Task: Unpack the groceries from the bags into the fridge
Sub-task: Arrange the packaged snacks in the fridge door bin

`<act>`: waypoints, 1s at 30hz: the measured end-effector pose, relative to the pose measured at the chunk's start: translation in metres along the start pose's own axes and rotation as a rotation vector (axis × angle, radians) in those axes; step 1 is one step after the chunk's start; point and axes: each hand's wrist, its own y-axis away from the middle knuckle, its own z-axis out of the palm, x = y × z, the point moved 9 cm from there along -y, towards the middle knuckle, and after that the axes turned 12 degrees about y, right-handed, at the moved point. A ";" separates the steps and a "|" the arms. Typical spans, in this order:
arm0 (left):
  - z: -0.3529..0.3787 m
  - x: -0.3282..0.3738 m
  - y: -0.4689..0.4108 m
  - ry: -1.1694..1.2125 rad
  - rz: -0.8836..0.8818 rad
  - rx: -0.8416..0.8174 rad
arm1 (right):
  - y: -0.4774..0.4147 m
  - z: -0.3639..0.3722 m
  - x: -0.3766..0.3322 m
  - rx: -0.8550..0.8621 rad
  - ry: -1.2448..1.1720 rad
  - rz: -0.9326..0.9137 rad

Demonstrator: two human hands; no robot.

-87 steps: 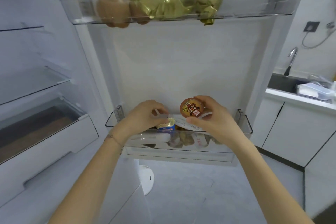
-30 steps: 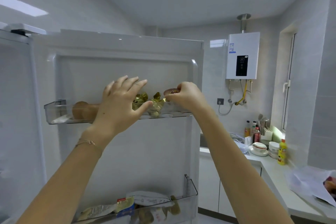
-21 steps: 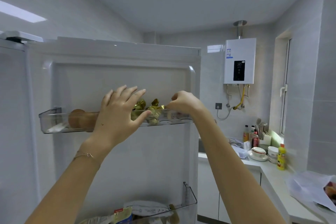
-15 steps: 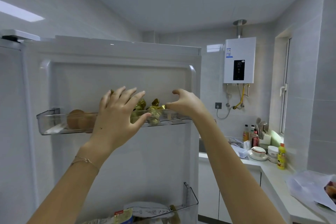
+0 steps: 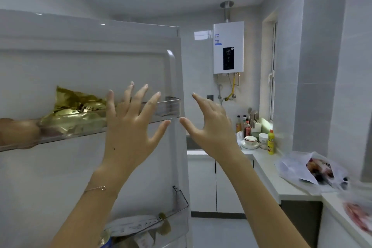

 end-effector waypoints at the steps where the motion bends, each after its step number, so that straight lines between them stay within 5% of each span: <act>1: 0.012 0.015 0.002 0.012 0.020 0.007 | 0.011 -0.001 0.018 -0.011 0.019 0.022; 7: 0.105 0.122 0.025 0.258 0.100 -0.029 | 0.082 -0.018 0.166 -0.132 0.205 0.219; 15: 0.266 0.253 0.077 0.427 0.007 -0.419 | 0.172 -0.052 0.337 -0.371 0.405 0.436; 30: 0.496 0.441 0.073 0.701 0.150 -0.698 | 0.242 -0.079 0.581 -0.454 0.647 0.749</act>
